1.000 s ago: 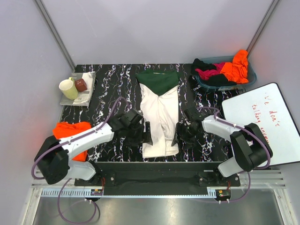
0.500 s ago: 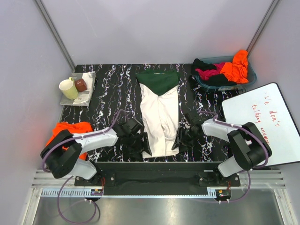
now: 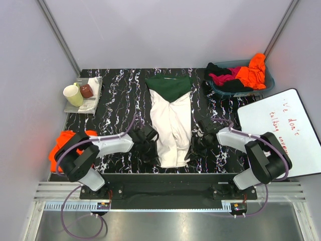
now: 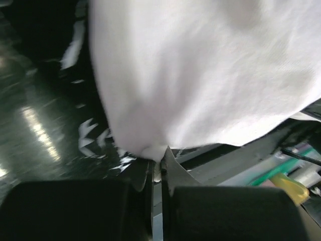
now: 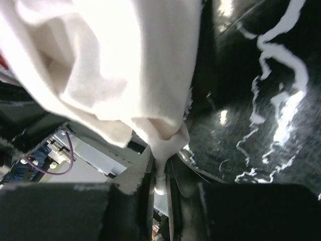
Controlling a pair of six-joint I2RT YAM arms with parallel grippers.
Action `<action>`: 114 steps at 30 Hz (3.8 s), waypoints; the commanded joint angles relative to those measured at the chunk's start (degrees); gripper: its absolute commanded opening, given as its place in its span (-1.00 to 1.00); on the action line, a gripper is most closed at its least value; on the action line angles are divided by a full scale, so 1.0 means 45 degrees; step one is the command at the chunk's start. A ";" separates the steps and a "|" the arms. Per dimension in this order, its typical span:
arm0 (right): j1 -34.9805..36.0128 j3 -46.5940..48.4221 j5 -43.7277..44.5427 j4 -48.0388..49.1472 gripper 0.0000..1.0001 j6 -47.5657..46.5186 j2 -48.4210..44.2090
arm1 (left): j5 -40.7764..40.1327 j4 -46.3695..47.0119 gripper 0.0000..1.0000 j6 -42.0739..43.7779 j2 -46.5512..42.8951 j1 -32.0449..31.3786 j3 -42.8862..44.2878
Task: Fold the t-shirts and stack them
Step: Fold the tshirt
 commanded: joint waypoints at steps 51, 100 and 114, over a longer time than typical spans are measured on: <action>-0.2211 1.4215 0.3588 -0.2011 0.99 -0.4225 0.6127 | 0.0941 -0.5775 0.98 0.6780 0.3922 0.5411 1.1554; -0.1743 0.9837 0.2690 -0.4530 -1.00 -0.2915 0.6966 | 0.1273 -0.4564 -1.00 0.7211 0.6012 0.6290 0.7292; 0.0537 0.9817 0.2280 -0.4002 -1.00 -0.3657 0.4619 | 0.1373 -0.5227 -1.00 0.7915 0.3294 0.6290 0.8405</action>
